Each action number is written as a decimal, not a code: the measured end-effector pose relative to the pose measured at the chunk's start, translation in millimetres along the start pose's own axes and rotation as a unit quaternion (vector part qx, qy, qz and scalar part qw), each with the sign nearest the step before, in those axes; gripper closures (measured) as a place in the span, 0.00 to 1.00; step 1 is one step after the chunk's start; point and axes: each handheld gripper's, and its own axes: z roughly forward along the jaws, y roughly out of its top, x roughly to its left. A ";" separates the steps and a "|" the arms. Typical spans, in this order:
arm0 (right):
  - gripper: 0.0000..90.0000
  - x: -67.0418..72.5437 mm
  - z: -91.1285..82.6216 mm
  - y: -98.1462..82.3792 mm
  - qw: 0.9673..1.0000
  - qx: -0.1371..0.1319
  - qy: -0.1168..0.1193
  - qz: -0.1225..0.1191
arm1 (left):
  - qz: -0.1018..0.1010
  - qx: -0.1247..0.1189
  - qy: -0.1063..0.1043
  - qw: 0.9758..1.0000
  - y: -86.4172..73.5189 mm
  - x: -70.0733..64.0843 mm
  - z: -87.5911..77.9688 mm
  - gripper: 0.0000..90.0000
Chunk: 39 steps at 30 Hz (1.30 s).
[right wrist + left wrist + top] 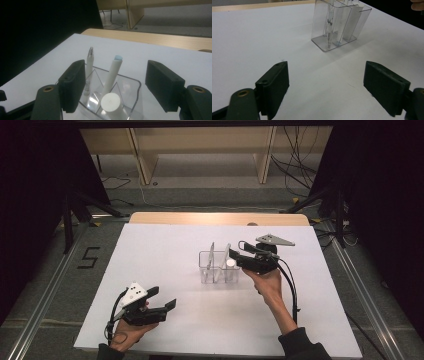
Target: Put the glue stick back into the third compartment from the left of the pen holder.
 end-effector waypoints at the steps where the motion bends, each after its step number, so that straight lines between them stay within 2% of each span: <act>1: 0.37 0.4 -0.2 0.0 1.000 0.001 0.000 0.000 | 0.000 0.000 0.000 1.000 0.0 0.1 0.0 0.22; 8: 0.32 1.9 -2.7 -0.6 1.000 0.004 0.003 -0.003 | 0.001 0.001 -0.001 1.000 0.1 0.1 -0.2 0.22; 13: 0.30 5.0 -12.3 -3.9 1.000 -0.002 0.009 -0.010 | 0.000 0.001 -0.001 1.000 0.0 0.1 -0.1 0.22; 20: 0.28 7.6 -35.8 -17.8 1.000 -0.011 0.015 -0.022 | 0.000 0.001 -0.003 1.000 -0.2 -0.8 0.6 0.22; 31: 0.21 12.2 -57.1 -36.2 0.999 -0.011 0.022 -0.040 | 0.000 0.002 -0.004 1.000 0.1 0.0 0.2 0.22; 39: 0.20 15.0 -75.6 -50.9 0.998 -0.018 0.024 -0.048 | -0.002 0.002 -0.006 1.000 -0.2 -0.2 0.6 0.22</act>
